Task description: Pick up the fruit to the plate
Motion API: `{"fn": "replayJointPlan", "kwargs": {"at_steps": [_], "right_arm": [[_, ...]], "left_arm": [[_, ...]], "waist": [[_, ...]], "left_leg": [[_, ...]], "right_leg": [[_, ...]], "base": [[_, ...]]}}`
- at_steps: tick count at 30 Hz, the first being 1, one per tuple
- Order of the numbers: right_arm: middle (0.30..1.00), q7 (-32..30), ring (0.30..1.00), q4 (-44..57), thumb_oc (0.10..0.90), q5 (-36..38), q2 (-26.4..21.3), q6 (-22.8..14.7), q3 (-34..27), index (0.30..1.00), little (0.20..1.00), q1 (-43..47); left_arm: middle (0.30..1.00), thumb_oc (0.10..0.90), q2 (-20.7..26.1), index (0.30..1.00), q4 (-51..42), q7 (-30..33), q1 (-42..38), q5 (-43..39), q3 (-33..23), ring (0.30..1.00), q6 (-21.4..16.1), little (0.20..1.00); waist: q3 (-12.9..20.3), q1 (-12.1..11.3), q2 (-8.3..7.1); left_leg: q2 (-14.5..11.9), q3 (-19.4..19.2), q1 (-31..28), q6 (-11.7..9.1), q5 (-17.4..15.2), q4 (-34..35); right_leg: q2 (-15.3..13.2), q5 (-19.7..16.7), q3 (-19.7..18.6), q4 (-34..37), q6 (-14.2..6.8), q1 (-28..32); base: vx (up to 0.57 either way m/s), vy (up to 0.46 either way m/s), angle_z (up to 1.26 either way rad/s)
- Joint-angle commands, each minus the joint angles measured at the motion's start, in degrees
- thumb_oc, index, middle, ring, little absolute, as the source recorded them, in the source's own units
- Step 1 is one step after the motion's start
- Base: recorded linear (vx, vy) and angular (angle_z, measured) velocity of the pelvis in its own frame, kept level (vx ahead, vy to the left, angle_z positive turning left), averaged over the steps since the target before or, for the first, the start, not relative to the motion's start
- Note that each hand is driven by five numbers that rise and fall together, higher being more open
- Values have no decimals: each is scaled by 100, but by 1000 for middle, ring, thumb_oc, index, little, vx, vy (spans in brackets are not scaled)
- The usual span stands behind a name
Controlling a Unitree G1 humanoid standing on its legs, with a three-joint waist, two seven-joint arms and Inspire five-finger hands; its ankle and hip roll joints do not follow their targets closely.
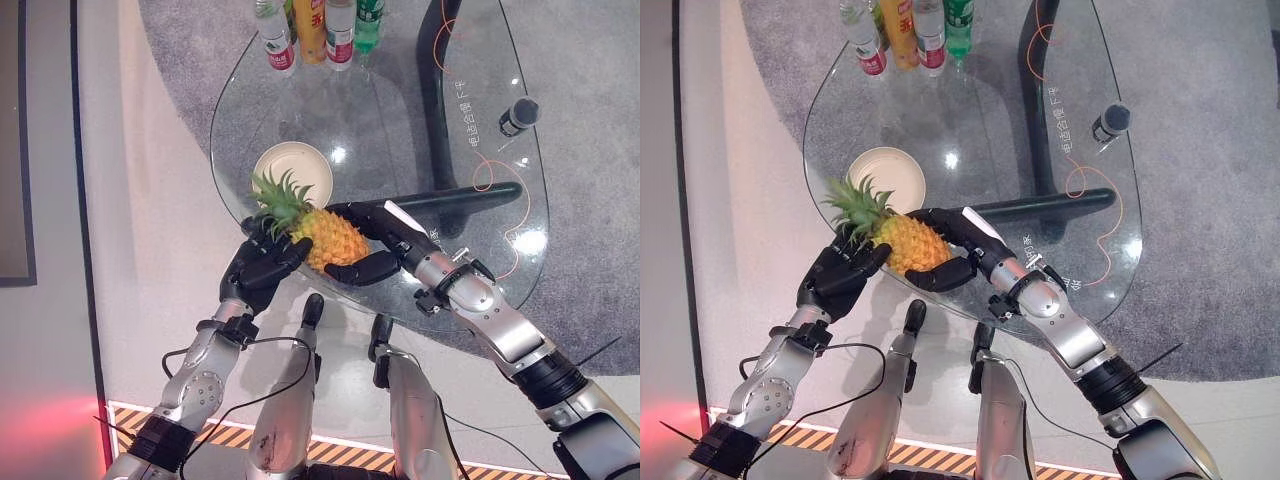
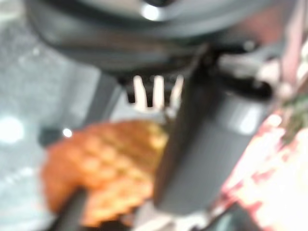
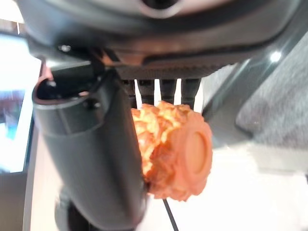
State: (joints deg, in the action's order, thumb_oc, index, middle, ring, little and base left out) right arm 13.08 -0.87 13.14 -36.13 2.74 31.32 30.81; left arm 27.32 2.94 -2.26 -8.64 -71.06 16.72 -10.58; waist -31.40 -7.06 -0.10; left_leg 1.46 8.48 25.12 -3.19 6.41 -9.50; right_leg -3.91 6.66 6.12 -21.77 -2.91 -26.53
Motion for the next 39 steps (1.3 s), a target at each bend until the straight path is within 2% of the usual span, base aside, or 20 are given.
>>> {"fn": "replayJointPlan", "kwargs": {"at_steps": [1,7,11,15,24,25,26,39], "right_arm": [[300,716,300,1334,100,109,378,-582,461,300,200,544],[300,982,300,1299,100,79,513,-617,584,300,200,614],[300,1206,300,1289,100,76,578,-570,650,300,200,690],[300,1185,300,1276,100,105,594,-508,686,300,200,740],[300,978,300,1145,100,127,669,-631,638,300,200,709],[300,949,300,1134,100,142,676,-624,631,300,200,712],[300,932,300,1119,100,144,683,-624,623,300,200,709],[300,624,300,1009,100,92,836,-641,512,300,200,552]], "left_arm": [[900,800,-50,900,-1274,-638,-288,-361,-398,900,-525,900],[900,800,-288,900,-1482,-935,-248,-1396,-441,900,-295,900],[900,800,-418,900,-1497,-917,-225,-1674,-483,900,-246,900],[900,800,-444,900,-1504,-888,-222,-1563,-501,900,-250,900],[900,800,-448,900,-1515,-1025,-127,-1436,-539,900,-285,900],[789,671,-456,789,-1516,-1065,-119,-1372,-535,789,-297,771],[300,100,-460,300,-1527,-1079,-115,-1331,-527,300,-333,200],[300,100,-612,300,-1465,-1323,-61,-1310,-528,300,-542,200]], "waist": [[160,-67,-301],[160,-151,-380],[160,-200,-440],[160,-241,-458],[160,-319,-476],[160,-326,-477],[160,-331,-475],[160,-309,-434]], "left_leg": [[600,-227,-82,437,-863,-720],[603,-126,-102,407,-888,-705],[599,-62,-112,382,-889,-694],[594,-8,-139,361,-886,-664],[606,107,-235,352,-899,-603],[609,116,-245,349,-904,-605],[612,124,-251,346,-909,-613],[630,104,-261,355,-954,-658]], "right_leg": [[352,-645,-253,873,-182,481],[391,-630,-201,933,-161,561],[412,-624,-161,961,-146,604],[418,-614,-117,988,-129,646],[412,-605,-48,1028,-123,735],[408,-606,-45,1034,-121,748],[404,-606,-44,1034,-119,758],[361,-612,-53,990,-134,719]], "base": [[11,-68,1],[10,-58,8],[19,-65,4],[16,-43,10],[8,-16,4],[0,0,0],[0,0,0],[0,0,0]]}}
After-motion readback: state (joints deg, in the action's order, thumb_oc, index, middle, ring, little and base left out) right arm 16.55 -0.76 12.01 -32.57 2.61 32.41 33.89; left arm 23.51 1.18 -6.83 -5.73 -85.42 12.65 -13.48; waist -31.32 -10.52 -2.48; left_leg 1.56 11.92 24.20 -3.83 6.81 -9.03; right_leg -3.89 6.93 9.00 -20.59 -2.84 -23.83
